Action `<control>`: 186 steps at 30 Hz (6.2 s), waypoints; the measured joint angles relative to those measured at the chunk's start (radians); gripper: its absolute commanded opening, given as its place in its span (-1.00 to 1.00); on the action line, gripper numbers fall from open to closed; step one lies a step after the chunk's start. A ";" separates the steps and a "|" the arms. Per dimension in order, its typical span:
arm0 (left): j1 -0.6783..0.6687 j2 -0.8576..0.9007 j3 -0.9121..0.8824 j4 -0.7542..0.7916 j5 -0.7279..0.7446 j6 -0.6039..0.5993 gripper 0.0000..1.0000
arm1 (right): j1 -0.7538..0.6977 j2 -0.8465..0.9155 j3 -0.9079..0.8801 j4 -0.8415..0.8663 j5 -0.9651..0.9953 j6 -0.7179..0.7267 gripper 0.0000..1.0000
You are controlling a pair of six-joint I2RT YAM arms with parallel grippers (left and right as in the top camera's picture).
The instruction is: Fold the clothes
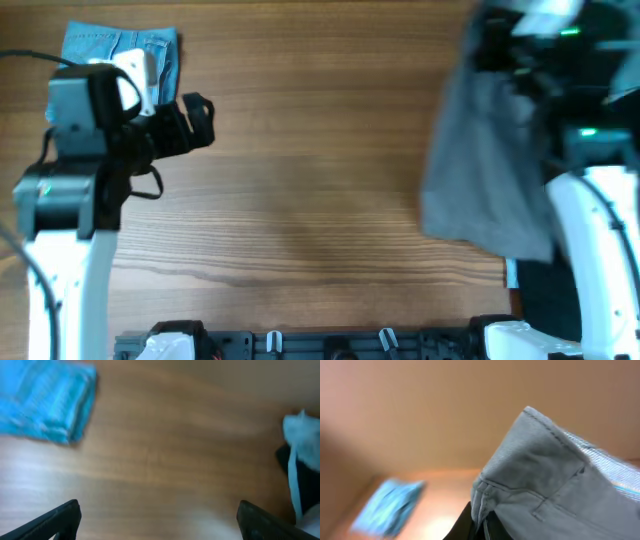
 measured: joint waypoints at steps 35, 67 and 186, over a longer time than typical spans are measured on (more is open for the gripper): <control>-0.237 0.653 0.099 0.400 0.077 0.229 0.65 | 0.117 -0.210 0.002 -0.547 0.318 0.122 0.70; -0.349 1.051 0.107 0.649 0.084 0.271 -0.92 | 0.117 -0.129 0.002 -0.666 0.318 0.177 0.57; -0.116 0.506 -0.340 0.271 0.159 0.121 0.18 | -0.208 0.440 0.269 -0.846 0.036 -0.133 -0.15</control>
